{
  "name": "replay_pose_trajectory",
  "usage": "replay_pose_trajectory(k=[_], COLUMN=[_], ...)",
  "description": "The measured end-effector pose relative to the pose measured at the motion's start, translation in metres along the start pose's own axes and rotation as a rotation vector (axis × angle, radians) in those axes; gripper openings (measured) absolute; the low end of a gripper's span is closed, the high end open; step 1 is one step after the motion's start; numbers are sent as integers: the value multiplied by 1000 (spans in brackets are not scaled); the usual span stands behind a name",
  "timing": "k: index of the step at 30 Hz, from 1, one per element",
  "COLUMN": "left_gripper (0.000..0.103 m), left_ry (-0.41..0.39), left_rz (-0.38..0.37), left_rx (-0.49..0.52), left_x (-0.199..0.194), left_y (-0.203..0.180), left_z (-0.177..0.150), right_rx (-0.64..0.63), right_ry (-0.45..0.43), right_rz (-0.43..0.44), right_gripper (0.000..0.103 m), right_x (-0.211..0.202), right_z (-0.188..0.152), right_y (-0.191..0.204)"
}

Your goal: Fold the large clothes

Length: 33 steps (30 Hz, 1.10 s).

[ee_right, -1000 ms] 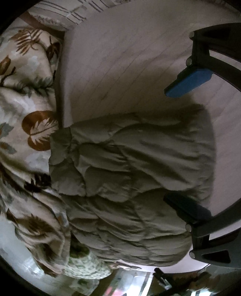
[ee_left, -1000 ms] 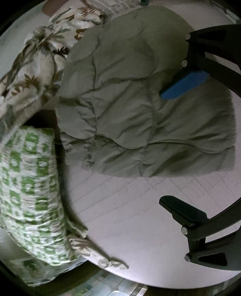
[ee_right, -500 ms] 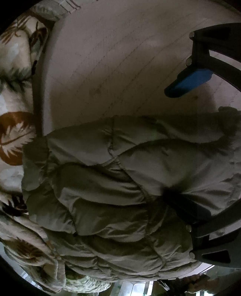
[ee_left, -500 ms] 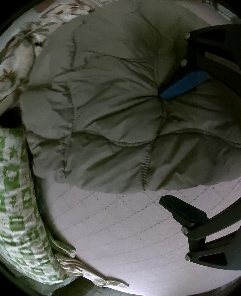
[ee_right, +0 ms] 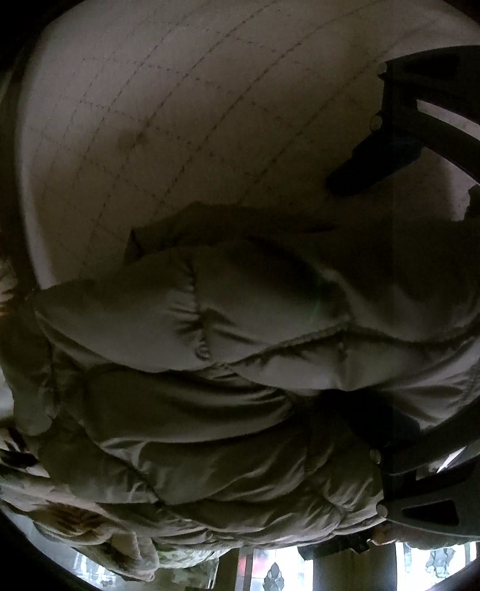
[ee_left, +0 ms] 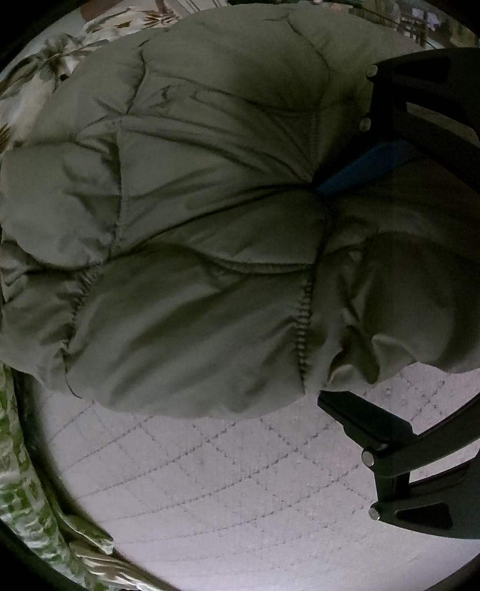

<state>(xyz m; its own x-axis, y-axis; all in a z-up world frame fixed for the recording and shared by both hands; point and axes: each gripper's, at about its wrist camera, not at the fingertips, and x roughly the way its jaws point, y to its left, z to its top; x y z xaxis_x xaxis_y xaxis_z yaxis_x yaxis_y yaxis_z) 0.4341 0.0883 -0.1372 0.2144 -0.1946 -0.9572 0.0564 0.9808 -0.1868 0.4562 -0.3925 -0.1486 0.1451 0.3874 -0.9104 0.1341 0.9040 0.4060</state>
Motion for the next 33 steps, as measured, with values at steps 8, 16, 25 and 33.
replay_pose_trajectory(k=[8, 16, 25, 33], left_gripper=[65, 31, 28, 26], left_ry=[-69, -85, -150, -213], left_rz=[-54, 26, 15, 9], left_rx=[-8, 45, 37, 75], left_x=[-13, -43, -85, -137], left_y=[-15, -46, -49, -63], left_z=[-13, -11, -23, -31], right_rx=[-7, -127, -173, -203], right_ry=[-89, -183, -301, -358], right_rz=[67, -40, -62, -49], right_gripper=[65, 30, 27, 26], right_x=[-17, -47, -96, -132], right_z=[-19, -33, -54, -70], right_y=[14, 53, 75, 85])
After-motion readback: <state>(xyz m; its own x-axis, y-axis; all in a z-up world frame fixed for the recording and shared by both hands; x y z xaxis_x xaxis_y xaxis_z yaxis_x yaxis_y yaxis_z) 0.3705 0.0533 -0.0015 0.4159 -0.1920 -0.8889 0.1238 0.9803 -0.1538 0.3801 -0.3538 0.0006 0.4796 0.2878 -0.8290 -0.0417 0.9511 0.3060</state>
